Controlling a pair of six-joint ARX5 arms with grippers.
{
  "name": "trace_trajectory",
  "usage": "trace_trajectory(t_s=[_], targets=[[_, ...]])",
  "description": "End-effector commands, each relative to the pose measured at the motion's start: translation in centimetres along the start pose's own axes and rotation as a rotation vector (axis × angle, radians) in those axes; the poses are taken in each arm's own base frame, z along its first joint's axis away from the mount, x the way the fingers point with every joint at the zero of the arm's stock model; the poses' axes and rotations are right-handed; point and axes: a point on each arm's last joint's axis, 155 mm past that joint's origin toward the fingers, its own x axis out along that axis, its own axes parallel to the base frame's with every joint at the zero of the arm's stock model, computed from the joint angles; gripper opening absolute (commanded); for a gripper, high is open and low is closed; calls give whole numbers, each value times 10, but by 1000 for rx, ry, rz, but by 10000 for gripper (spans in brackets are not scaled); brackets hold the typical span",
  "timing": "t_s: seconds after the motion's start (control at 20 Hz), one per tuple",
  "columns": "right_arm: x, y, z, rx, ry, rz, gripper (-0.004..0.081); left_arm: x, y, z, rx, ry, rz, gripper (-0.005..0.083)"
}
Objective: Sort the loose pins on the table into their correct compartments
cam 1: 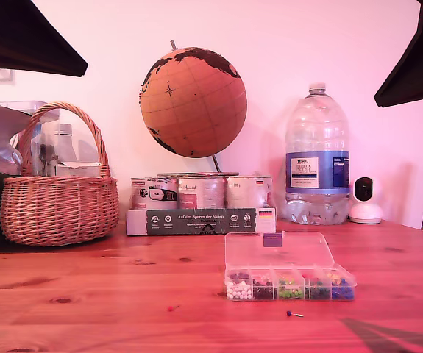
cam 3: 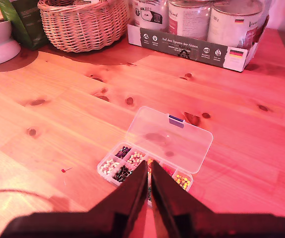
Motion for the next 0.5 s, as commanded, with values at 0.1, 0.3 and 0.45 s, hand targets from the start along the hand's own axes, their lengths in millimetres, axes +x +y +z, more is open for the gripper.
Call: trace_trajectory(t_s=[0.1,0.3,0.45], targets=[[-9,8,-2,23,66,39,-12,-3,-19,-2,-95,49,-102,-24],[-9,8,-3,24,69,43,-12,-3,-20,-4,-96,58,-103,-24],[-10,21,-8,26,94,110,-12,-5,-22,-13,-105,98,-115,-24]])
